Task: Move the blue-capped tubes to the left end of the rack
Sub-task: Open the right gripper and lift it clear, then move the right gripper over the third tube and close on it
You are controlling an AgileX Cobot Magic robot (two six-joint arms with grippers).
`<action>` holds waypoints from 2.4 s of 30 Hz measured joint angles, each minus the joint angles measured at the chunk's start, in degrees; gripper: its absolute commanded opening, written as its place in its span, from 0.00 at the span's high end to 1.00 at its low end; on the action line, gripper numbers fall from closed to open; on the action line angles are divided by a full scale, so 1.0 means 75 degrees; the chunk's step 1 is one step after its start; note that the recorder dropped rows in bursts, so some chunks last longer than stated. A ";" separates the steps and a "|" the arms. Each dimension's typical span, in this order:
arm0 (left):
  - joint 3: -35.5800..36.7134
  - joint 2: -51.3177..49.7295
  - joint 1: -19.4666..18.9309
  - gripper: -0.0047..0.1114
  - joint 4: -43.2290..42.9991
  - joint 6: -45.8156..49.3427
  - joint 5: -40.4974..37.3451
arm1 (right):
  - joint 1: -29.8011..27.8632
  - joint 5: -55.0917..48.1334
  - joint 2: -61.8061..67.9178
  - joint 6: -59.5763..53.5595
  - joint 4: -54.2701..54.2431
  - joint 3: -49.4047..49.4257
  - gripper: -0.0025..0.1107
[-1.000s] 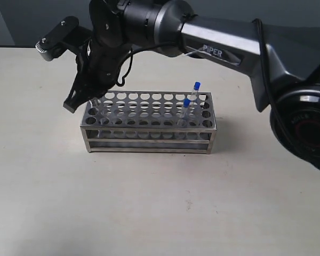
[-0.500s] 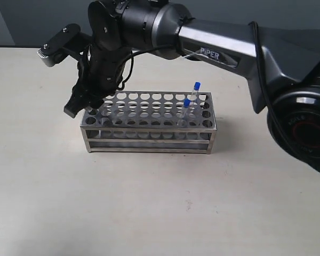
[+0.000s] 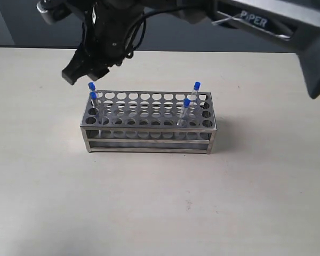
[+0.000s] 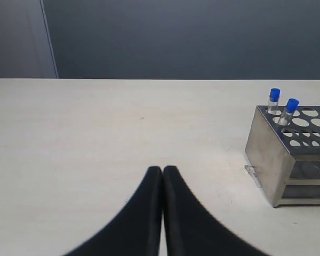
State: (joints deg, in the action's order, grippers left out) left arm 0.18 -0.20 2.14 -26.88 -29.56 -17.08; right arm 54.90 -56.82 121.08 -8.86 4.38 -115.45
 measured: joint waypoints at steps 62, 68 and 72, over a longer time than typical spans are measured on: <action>0.0000 0.0000 0.0000 0.95 0.0000 0.0000 0.0000 | -0.1795 -0.0735 -0.0707 0.1445 -0.0437 0.2710 0.67; 0.0000 0.0000 0.0000 0.95 0.0000 0.0000 0.0000 | -0.1798 -0.0781 -0.0796 0.1445 -0.0206 0.2851 0.67; 0.0000 0.0000 0.0000 0.95 0.0000 0.0000 0.0000 | -0.1826 -0.0730 -0.0880 0.1473 -0.0122 0.2851 0.67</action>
State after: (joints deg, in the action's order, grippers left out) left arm 0.18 -0.20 2.14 -26.88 -29.56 -17.08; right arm 41.21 -62.30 114.48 2.19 3.47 -94.06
